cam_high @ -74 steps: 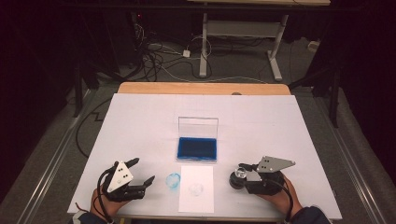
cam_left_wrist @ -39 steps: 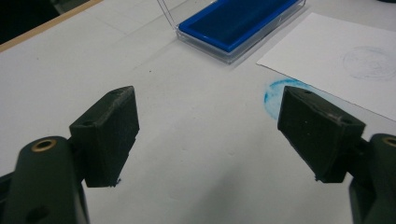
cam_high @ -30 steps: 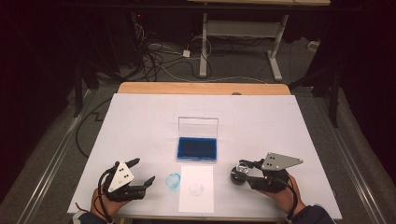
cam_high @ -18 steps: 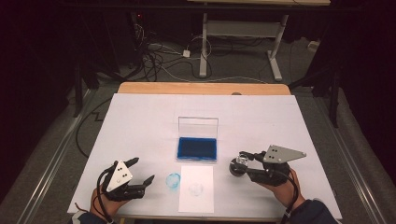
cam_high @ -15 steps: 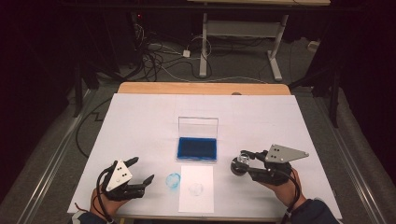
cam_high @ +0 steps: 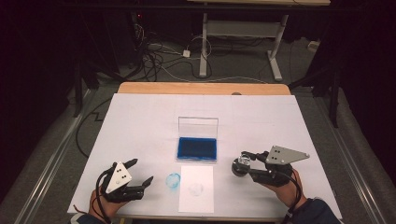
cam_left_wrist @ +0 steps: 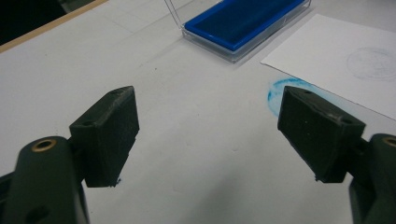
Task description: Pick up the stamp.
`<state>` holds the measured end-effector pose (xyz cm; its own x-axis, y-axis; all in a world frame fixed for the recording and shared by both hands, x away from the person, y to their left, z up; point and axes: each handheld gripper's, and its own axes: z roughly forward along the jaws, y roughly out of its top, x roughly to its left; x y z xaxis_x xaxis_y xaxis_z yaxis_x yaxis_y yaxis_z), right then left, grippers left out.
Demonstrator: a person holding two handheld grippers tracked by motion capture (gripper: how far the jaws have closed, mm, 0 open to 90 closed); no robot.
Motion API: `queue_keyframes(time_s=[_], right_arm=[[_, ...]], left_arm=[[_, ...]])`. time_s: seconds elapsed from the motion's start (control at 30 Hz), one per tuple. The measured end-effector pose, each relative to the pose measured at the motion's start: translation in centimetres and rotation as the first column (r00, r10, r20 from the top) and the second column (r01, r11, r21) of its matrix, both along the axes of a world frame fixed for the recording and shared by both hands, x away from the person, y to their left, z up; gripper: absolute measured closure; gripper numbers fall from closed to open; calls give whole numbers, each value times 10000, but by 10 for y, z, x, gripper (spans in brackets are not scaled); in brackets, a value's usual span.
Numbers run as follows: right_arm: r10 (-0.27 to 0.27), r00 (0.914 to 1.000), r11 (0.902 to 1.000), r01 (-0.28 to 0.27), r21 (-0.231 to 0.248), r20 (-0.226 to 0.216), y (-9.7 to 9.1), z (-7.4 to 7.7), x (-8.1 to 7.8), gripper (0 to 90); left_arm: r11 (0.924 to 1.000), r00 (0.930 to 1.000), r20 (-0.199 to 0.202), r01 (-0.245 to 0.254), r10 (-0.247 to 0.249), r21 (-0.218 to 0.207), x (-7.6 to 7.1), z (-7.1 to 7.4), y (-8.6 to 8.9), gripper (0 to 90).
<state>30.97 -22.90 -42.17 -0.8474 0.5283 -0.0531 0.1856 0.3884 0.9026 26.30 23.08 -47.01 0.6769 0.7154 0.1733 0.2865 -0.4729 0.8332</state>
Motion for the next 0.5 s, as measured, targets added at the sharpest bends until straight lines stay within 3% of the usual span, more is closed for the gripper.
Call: queue_keyframes(time_s=[0.5], right_arm=[[-51, 10000, 9999, 50, 152, 21, -6, 1, -3, 566]], left_arm=[[9999, 9998, -149, 140, -140, 22, -1, -3, 0, 193]])
